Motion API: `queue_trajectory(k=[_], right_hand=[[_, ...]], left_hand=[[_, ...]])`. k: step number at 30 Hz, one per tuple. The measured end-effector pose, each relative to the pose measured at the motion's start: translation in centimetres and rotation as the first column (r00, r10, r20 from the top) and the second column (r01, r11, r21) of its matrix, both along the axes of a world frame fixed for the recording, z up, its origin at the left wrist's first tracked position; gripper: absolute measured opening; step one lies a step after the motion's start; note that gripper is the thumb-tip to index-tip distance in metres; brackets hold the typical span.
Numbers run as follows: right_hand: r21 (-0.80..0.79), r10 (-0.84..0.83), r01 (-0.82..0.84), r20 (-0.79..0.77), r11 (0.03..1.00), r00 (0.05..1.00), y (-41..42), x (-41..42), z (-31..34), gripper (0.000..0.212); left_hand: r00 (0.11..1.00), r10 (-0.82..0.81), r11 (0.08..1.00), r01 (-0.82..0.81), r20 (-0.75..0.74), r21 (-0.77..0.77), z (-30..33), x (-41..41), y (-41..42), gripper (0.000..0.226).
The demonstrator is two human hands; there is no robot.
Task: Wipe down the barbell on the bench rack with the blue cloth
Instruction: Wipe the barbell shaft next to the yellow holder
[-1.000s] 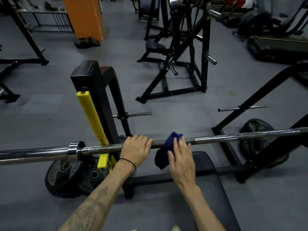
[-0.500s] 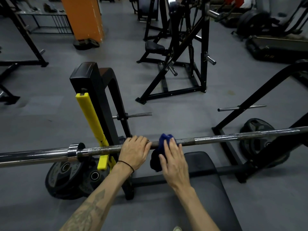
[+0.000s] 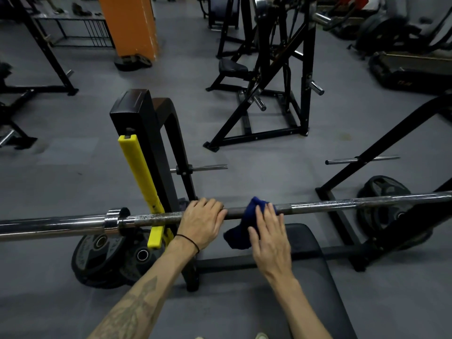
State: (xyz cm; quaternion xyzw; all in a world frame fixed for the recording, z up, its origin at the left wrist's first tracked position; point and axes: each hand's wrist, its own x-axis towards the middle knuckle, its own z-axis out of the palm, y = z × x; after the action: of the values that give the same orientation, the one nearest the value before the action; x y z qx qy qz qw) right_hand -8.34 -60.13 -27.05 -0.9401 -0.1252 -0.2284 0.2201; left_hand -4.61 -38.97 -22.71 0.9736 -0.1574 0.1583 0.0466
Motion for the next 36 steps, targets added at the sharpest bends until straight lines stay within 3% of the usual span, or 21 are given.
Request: queue_trajectory(k=[2, 4, 6, 8, 11, 13, 15, 17, 20, 22, 24, 27, 29, 31, 34, 36], right_hand=[[0.108, -0.06, 0.065, -0.045, 0.992, 0.997, 1.8, -0.5, 0.5, 0.065], [0.19, 0.007, 0.012, -0.103, 0.982, 0.995, 5.2, -1.2, 0.8, 0.07], [0.195, 0.112, -0.086, -0.126, 0.977, 0.986, 7.0, -1.8, 0.8, 0.071], [0.103, 0.147, -0.137, -0.095, 0.985, 0.985, 5.3, -1.4, 0.6, 0.067], [-0.024, 0.055, -0.056, -0.006, 0.998, 0.998, 0.5, -0.2, 0.1, 0.061], [0.044, -0.057, 0.058, -0.033, 0.997, 0.998, -1.4, 0.0, 0.4, 0.063], [0.146, -0.103, 0.116, -0.093, 0.983, 0.99, -0.1, -0.1, 0.8, 0.07], [0.183, -0.027, 0.055, -0.152, 0.982, 0.988, 3.4, -0.5, 1.2, 0.074], [0.139, 0.149, -0.124, -0.187, 0.983, 0.971, 7.1, -1.5, 1.3, 0.074], [0.044, 0.158, -0.154, -0.124, 0.987, 0.98, 5.7, -1.1, 1.1, 0.068], [-0.056, 0.099, -0.1, -0.026, 0.993, 0.995, 2.4, -0.4, 0.5, 0.062], [0.027, -0.05, 0.05, -0.012, 0.998, 0.999, 0.0, -0.2, 0.1, 0.063], [0.13, -0.066, 0.076, -0.076, 0.989, 0.995, 2.7, -0.6, 0.2, 0.069], [0.17, 0.04, -0.02, -0.117, 0.985, 0.992, 5.5, -1.4, 0.5, 0.071], [0.044, 0.126, -0.124, -0.045, 0.991, 0.991, 4.1, -1.0, 0.3, 0.062], [-0.023, 0.039, -0.038, 0.025, 0.999, 0.999, 1.4, 0.0, -0.1, 0.058]], left_hand=[[1.0, 0.019, 1.0, -0.019, 0.009, 0.001, 0.1, 0.0, -0.5, 0.033], [0.998, 0.063, 0.998, -0.063, 0.001, 0.011, 0.3, 0.3, -1.0, 0.033], [0.993, 0.118, 0.993, -0.118, -0.021, 0.001, 0.5, 0.8, -1.4, 0.039], [0.989, 0.139, 0.99, -0.139, -0.042, -0.01, 0.3, 1.1, -1.4, 0.044], [0.972, 0.146, 0.974, -0.109, -0.183, 0.198, 1.0, 1.3, -1.0, 0.043], [0.968, 0.09, 0.955, -0.017, -0.234, 0.297, 1.3, 1.8, -1.0, 0.039], [0.938, 0.133, 0.97, -0.056, -0.321, 0.238, 2.4, 2.8, -1.3, 0.036], [0.903, 0.184, 0.98, -0.137, -0.387, 0.144, 3.5, 2.9, -1.7, 0.032], [0.911, 0.214, 0.977, -0.209, -0.352, 0.052, 2.8, 2.3, -1.8, 0.047], [0.95, 0.208, 0.978, -0.206, -0.233, 0.036, 2.0, 1.7, -1.6, 0.051], [0.985, 0.134, 0.991, -0.13, -0.112, 0.043, 1.1, 0.9, -1.2, 0.046], [0.996, 0.08, 0.996, -0.082, 0.03, 0.043, -0.3, -0.6, -1.0, 0.036], [0.993, 0.111, 0.994, -0.112, 0.047, 0.016, -0.7, -0.9, -1.5, 0.034], [0.985, 0.162, 0.987, -0.163, 0.055, 0.0, -0.7, -0.7, -2.0, 0.034], [0.99, 0.134, 0.99, -0.136, 0.053, 0.033, -0.7, 0.0, -1.9, 0.034], [0.99, 0.125, 0.991, -0.127, 0.062, 0.039, -0.7, 0.2, -1.7, 0.033]])
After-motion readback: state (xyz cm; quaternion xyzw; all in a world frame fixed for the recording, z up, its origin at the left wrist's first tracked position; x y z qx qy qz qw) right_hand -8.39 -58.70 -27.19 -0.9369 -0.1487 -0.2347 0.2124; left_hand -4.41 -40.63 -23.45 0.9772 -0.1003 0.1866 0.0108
